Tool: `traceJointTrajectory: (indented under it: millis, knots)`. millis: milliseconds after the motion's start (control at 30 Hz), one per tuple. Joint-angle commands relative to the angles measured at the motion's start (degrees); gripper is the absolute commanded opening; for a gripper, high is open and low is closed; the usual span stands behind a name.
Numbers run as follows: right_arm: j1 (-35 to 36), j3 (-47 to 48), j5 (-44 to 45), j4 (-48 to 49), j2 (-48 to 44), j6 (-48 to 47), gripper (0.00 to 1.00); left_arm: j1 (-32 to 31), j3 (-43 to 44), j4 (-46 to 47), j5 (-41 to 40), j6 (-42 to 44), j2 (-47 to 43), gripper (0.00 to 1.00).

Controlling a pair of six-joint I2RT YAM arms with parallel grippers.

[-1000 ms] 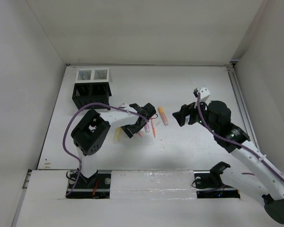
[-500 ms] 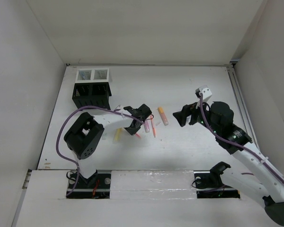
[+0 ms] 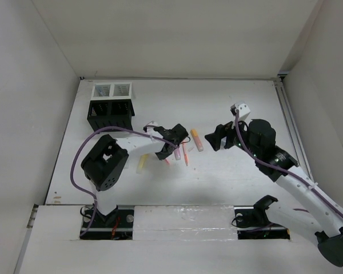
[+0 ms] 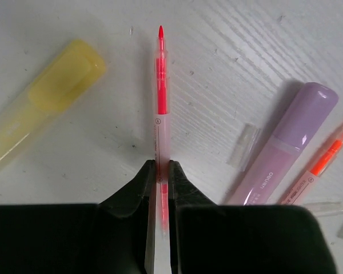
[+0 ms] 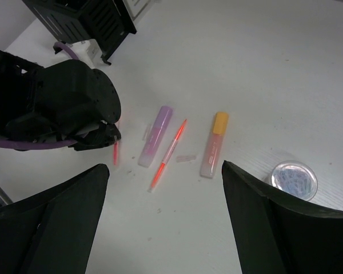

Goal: Sort the stationery into containers
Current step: Pick up the pen from the center of the board, then pick up the pen cap from the center of the board.

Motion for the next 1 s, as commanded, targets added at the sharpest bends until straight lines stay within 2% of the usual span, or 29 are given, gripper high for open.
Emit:
traceJointTrajectory:
  millis: [0,100,200,233,300,500,567,667,800,867,967]
  knots:
    - [-0.7,1.1,-1.3,4.5,1.5,0.5,0.86,-0.4,2.6,-5.5,-7.6,3.6,-5.1,0.0]
    - [-0.7,2.2,-1.3,4.5,3.6,0.5,0.86,-0.4,1.5,-4.5,-10.3,6.5,-12.5,0.0]
    - [-1.2,3.2,-0.3,4.5,6.5,0.5,0.86,-0.4,-0.4,-1.9,-10.9,15.5,-18.7,0.0]
    - [-1.2,3.2,0.4,4.5,7.4,0.5,0.85,0.3,-1.1,2.1,-7.3,20.2,-22.1,0.0]
    - [-1.2,5.0,0.4,5.0,10.0,0.5,0.85,1.6,-1.1,3.2,-3.3,31.1,-24.5,0.0]
    - [2.9,9.4,5.5,3.7,22.5,1.0,0.83,1.6,-0.6,2.1,1.8,46.6,-34.6,0.0]
    - [3.6,11.4,7.4,3.0,26.6,3.3,0.79,1.6,-1.1,1.3,3.7,51.5,-37.9,0.0]
    - [5.6,13.3,15.5,-0.1,29.8,8.0,0.7,1.6,-3.8,2.2,4.3,54.3,-43.0,0.0]
    - [10.2,13.4,28.1,-0.6,30.4,19.8,0.7,1.6,-10.5,9.2,4.3,55.7,-50.1,0.0]
    - [11.7,14.4,34.0,-3.8,31.1,22.4,0.7,1.6,-12.0,9.7,5.2,55.7,-51.6,0.0]
    - [11.7,15.6,35.7,-6.8,32.7,30.8,0.7,1.6,-12.5,9.7,5.7,55.2,-52.2,0.0]
